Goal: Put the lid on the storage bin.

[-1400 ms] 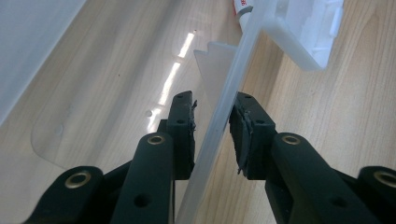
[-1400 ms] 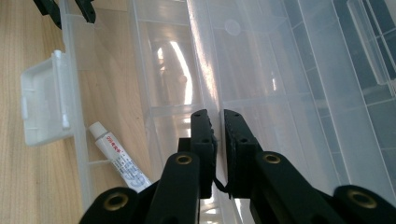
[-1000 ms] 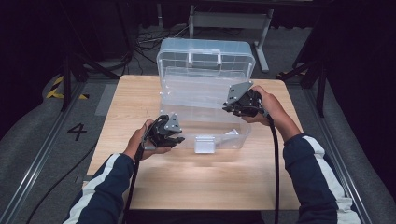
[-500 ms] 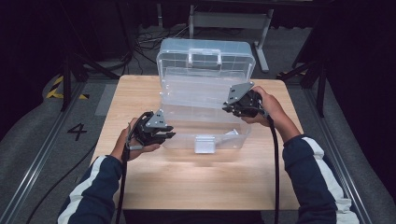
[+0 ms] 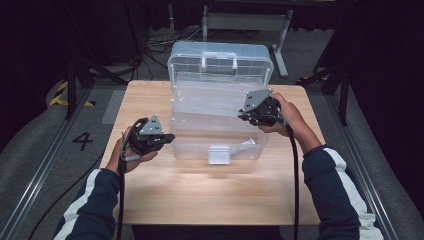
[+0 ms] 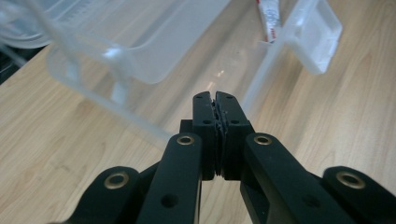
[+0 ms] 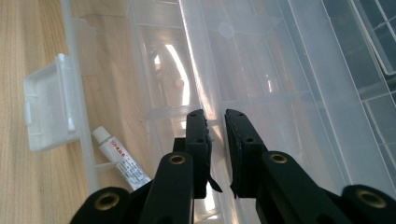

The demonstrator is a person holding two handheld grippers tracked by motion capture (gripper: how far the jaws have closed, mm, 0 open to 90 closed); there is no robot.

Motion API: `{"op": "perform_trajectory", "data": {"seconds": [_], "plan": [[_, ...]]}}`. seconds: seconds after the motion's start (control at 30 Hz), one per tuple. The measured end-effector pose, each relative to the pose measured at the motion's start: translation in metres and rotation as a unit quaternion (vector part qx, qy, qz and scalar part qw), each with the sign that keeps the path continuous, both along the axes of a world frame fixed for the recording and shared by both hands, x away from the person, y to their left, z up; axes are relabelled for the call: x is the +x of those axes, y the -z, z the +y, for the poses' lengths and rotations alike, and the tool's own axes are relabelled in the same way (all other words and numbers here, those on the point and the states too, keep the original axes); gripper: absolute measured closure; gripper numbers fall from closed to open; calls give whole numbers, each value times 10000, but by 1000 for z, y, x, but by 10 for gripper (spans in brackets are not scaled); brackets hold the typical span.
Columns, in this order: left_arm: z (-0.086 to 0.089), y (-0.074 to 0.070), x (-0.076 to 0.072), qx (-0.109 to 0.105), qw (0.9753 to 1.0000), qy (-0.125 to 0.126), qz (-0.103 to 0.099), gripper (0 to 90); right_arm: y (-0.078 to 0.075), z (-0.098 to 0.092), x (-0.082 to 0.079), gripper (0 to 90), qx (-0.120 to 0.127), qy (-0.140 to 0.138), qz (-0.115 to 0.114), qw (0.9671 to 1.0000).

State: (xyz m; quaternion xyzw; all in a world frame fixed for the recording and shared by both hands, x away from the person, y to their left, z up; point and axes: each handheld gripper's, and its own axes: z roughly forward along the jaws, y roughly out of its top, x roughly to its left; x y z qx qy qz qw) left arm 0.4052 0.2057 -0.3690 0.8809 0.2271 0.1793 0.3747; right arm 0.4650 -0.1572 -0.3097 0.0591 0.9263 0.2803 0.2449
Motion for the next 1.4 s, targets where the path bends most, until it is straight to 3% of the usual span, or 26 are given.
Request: {"op": "perform_trajectory", "data": {"seconds": [0.3,0.5,0.7,1.07,1.4], "plan": [[16,-2,14,-236,9989,-397,-6,900,1,0,0,803,13,7,-21,10000],[22,-8,37,-614,9964,-588,-41,900,1,1,-2,802,-12,12,-89,10000],[23,-20,53,-782,9943,-706,-150,900,2,0,-2,800,13,-8,-100,9999],[13,-36,81,-1149,9894,-865,-210,900,3,-1,-4,798,1,-6,-122,9999],[0,-47,92,-1297,9874,-849,-322,900,6,-2,-7,796,30,-31,-121,9999]]}}
